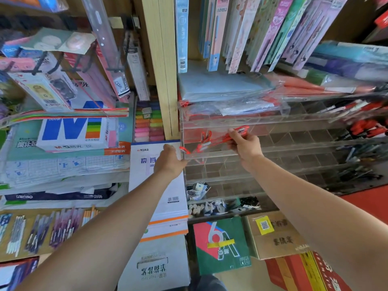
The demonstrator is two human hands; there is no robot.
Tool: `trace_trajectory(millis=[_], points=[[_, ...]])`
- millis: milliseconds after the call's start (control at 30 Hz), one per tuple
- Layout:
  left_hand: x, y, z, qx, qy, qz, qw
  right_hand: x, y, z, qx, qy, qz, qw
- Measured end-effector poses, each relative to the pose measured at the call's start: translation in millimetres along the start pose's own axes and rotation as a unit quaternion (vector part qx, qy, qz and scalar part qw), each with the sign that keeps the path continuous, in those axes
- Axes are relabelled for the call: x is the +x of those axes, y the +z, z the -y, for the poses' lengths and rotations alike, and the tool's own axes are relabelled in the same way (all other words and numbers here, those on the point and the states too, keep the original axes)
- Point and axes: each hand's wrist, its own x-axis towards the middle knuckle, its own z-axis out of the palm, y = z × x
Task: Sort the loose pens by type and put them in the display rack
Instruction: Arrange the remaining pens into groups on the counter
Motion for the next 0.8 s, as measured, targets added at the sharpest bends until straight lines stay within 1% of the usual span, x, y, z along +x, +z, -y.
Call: trace_trajectory(millis=[200, 333, 400, 533, 667, 800], points=[[1.8, 10.8, -15.9, -0.082, 0.034, -0.014, 0.996, 4.9, 14.3, -10.0, -0.045, -0.034, -0.019, 0.998], [5.9, 13.0, -18.1, -0.116, 0.031, -0.069, 0.99, 6.0, 22.1, -17.5, -0.119, -0.064, -0.012, 0.991], [8.6, 12.7, -18.2, -0.129, 0.032, -0.082, 0.988, 6.3, 24.9, -17.7, -0.126, -0.077, -0.016, 0.989], [11.3, 16.0, -14.7, -0.156, 0.067, -0.096, 0.981, 9.1, 25.3, -15.4, -0.132, -0.113, -0.021, 0.985], [10.7, 16.5, -20.6, -0.154, 0.109, -0.14, 0.972, 12.8, 18.9, -16.5, -0.13, -0.123, -0.028, 0.984], [8.7, 9.3, -32.9, -0.115, 0.155, -0.208, 0.959, 12.6, 23.2, -19.5, -0.144, -0.129, -0.013, 0.981]])
